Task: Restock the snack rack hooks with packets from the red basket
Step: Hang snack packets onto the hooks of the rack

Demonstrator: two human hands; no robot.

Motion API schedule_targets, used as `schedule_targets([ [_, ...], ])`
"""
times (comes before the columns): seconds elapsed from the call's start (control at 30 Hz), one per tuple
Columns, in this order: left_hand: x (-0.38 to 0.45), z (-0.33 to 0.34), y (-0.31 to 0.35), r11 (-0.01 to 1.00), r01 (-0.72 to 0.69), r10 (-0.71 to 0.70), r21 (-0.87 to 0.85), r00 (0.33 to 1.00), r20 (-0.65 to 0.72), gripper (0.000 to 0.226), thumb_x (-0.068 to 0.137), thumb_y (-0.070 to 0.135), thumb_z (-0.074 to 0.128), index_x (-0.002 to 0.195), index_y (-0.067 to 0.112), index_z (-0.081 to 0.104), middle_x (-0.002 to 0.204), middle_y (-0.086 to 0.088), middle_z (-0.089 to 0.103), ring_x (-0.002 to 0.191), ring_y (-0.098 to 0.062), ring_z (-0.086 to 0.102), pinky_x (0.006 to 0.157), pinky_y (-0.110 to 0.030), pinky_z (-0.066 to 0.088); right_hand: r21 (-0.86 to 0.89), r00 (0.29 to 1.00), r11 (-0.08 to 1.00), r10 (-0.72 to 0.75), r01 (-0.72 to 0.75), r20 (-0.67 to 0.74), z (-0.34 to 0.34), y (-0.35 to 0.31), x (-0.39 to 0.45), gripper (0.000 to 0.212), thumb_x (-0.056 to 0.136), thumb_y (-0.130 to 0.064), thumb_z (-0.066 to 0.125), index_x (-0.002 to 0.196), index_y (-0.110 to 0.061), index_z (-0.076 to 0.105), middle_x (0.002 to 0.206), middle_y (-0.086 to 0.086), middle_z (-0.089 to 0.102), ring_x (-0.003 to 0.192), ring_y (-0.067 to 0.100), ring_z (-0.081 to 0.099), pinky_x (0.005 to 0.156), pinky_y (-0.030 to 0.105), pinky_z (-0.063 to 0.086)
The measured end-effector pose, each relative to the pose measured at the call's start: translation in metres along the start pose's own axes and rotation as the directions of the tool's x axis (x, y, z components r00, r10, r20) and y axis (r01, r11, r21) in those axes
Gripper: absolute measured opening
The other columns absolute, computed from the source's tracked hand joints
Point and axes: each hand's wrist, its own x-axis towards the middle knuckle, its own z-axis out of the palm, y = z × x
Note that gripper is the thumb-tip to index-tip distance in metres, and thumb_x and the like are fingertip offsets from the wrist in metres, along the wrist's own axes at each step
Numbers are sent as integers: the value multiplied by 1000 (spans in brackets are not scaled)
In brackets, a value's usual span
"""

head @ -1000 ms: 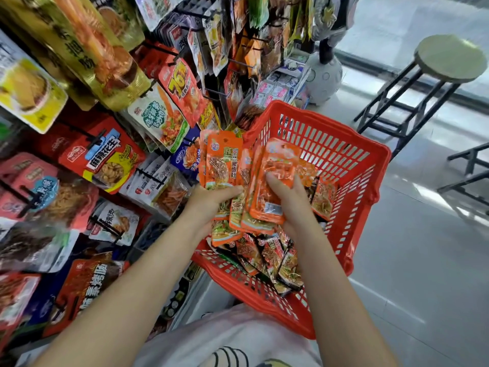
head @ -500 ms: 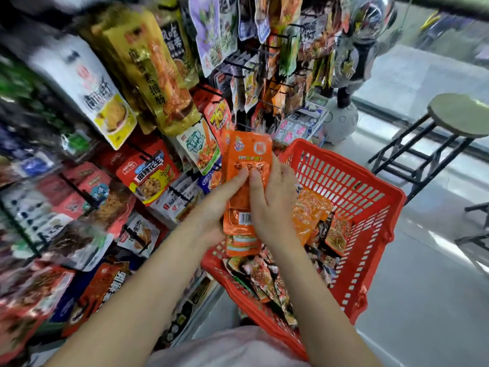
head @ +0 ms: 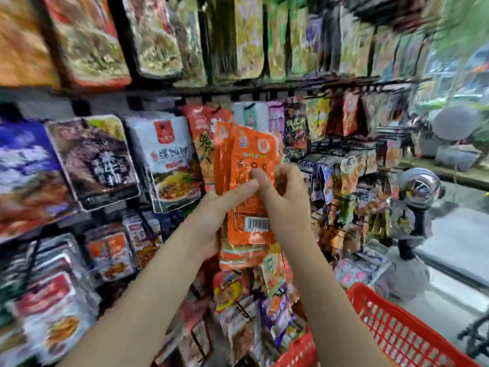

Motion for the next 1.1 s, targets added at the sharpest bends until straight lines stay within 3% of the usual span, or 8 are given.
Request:
schedule_targets([
  [0.13,-17,-15,40,996,-89,89,11,994,-70,18,76,18,82,94,19,82,102,-14,77,86,-30,76,70,-42,62,71,999,997,-30,28,28,27,-30,16,36,84,-51,73,93,-17,62,84,1,62,73,8,57,69,31,48],
  [0.23,-31,-21,62,989,-144,145,18,984,-102,16,73,21,73,86,21,83,96,-12,78,82,-29,77,69,-42,63,220,997,975,-8,-10,79,46,-47,20,24,83,-42,73,96,-22,69,90,16,69,78,25,66,74,51,55],
  [0.33,-41,-26,80,975,-219,223,41,961,-166,22,70,17,74,90,19,83,98,-14,78,83,-31,77,68,-42,63,349,990,935,12,-62,141,62,-60,20,29,82,-38,71,101,-15,71,97,22,70,84,32,69,82,58,55],
  [0.5,-54,-37,114,942,-320,334,97,909,-250,40,74,17,72,114,12,72,100,-13,78,84,-31,77,63,-42,63,368,962,929,-70,-33,263,81,-79,23,11,91,-26,73,101,-21,74,100,3,77,95,24,72,83,44,58],
  [0.67,-63,-54,136,904,-374,428,209,819,-382,40,74,23,78,113,18,71,102,-10,78,89,-32,76,76,-49,62,413,981,906,-149,86,123,80,-104,39,18,98,-16,63,105,-29,73,95,-5,77,87,16,72,71,27,59],
  [0.8,-64,-53,149,873,-411,484,261,798,-359,43,80,23,78,122,19,67,109,-8,77,95,-31,75,84,-53,59,260,935,915,-341,308,94,97,-122,43,26,101,-23,58,116,-44,65,101,-1,66,91,11,65,73,20,54],
  [0.93,-67,-49,159,831,-479,549,283,788,-279,49,77,27,74,124,18,67,114,-7,76,104,-30,73,90,-51,57,200,890,915,-392,351,231,118,-131,41,46,100,-45,39,140,-29,56,96,-2,55,90,-1,53,78,9,41],
  [1.1,-72,-60,174,823,-490,561,288,781,-275,39,87,12,69,126,15,65,114,-11,75,103,-34,73,85,-51,59,104,879,892,-451,439,158,127,-135,53,37,94,-25,69,130,-27,65,101,1,50,88,0,49,76,7,40],
])
